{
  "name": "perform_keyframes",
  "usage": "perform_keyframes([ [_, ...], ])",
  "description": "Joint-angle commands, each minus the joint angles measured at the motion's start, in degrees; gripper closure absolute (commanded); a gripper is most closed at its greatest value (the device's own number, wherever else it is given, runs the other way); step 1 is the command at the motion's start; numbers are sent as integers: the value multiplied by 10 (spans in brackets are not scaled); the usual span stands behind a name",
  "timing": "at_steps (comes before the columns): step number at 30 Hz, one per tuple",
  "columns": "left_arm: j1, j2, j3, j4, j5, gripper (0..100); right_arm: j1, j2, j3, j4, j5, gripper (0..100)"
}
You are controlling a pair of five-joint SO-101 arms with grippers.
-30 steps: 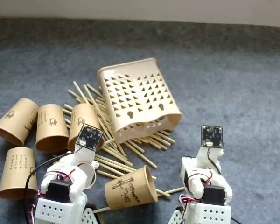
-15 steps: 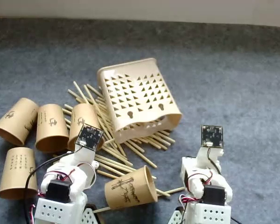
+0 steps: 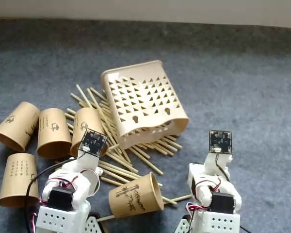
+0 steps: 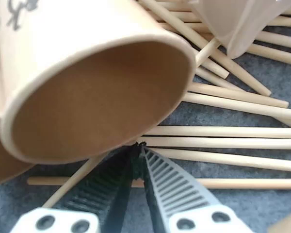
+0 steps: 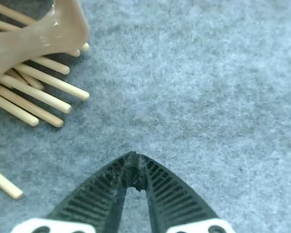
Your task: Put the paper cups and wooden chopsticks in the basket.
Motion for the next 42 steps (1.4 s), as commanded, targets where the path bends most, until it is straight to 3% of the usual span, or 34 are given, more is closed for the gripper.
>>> perform_keyframes([
  [1,-4,0,11,2,-3,970,4,-7,78,3,-3,994],
  [15,-5,-1,8,4,-4,969,4,-7,78,3,-4,994],
  [25,-7,-2,-72,6,-5,970,3,-7,78,0,-4,994],
  [30,-70,-2,-88,6,-5,972,7,-7,78,0,-3,994],
  [36,-218,-2,-100,4,-4,972,7,-7,71,-1,-3,994],
  [42,-254,-2,-96,4,-33,973,4,-7,-4,-1,-2,994],
])
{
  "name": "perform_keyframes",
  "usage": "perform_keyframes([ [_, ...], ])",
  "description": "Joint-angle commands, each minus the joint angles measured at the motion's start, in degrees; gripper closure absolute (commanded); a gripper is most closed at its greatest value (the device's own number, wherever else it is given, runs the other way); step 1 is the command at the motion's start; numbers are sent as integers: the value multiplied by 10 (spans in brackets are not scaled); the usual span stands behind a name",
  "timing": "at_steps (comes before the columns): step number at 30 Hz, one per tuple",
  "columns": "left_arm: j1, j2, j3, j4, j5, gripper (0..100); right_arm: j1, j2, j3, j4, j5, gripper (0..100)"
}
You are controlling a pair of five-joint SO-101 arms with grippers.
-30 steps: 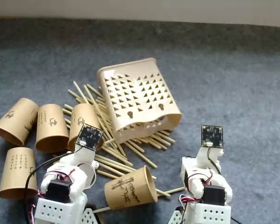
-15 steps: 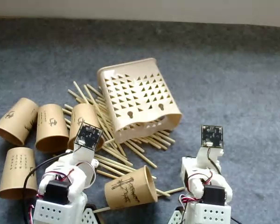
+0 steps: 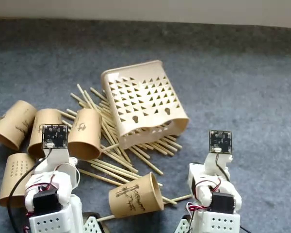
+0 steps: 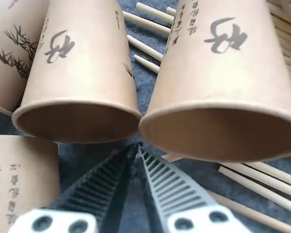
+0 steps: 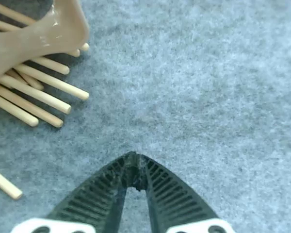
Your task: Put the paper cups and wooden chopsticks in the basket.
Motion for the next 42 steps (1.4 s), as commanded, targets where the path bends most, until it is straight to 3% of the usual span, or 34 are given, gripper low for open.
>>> perform_keyframes([
  [1,-22,1,-23,0,-40,973,1,-7,-15,-2,2,994],
  [5,-21,1,-9,-3,-48,971,3,-7,-37,-39,129,994],
  [8,-20,1,-8,-3,-48,970,1,-7,-58,-62,171,994],
  [15,-20,1,-7,-4,-50,968,-3,-7,-181,-52,173,941],
  [21,-19,1,-6,-4,-81,968,-82,-6,-291,5,171,907],
  [27,-18,1,4,-4,-81,968,-109,7,-312,4,149,837],
  [36,-18,1,6,-4,-81,968,-151,260,-335,-35,131,804],
  [42,-18,1,6,-4,-81,968,-169,374,-345,-124,130,804],
])
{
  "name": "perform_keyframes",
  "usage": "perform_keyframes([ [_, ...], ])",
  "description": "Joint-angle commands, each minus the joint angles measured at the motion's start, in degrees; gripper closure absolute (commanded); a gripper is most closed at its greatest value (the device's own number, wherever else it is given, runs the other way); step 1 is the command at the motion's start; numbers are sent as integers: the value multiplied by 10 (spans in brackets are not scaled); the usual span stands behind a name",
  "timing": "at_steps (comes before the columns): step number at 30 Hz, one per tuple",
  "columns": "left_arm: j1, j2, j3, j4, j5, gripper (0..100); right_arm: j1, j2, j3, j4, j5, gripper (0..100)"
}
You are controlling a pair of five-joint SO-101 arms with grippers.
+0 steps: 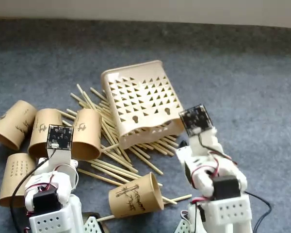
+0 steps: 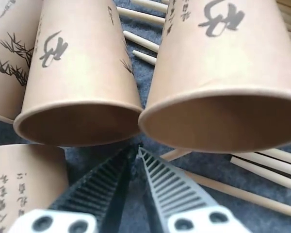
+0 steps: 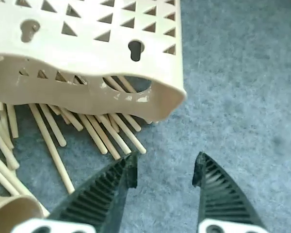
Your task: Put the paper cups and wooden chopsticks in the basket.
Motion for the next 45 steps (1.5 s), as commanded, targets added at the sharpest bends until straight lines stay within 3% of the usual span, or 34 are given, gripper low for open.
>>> perform_keyframes([
  [1,-2,1,-5,-4,-3,968,-15,58,-27,-77,-6,804],
  [10,-2,1,1,-4,-3,968,-11,159,-25,-230,-6,804],
  [24,-2,1,2,-4,-3,968,-10,302,-24,-355,-6,805],
  [31,-2,1,2,-4,-3,968,-9,274,-26,-354,-6,998],
  [35,-2,1,2,-4,-3,968,25,224,-26,-352,-61,992],
  [45,-2,1,2,-4,-3,968,63,160,-82,-227,-126,992],
])
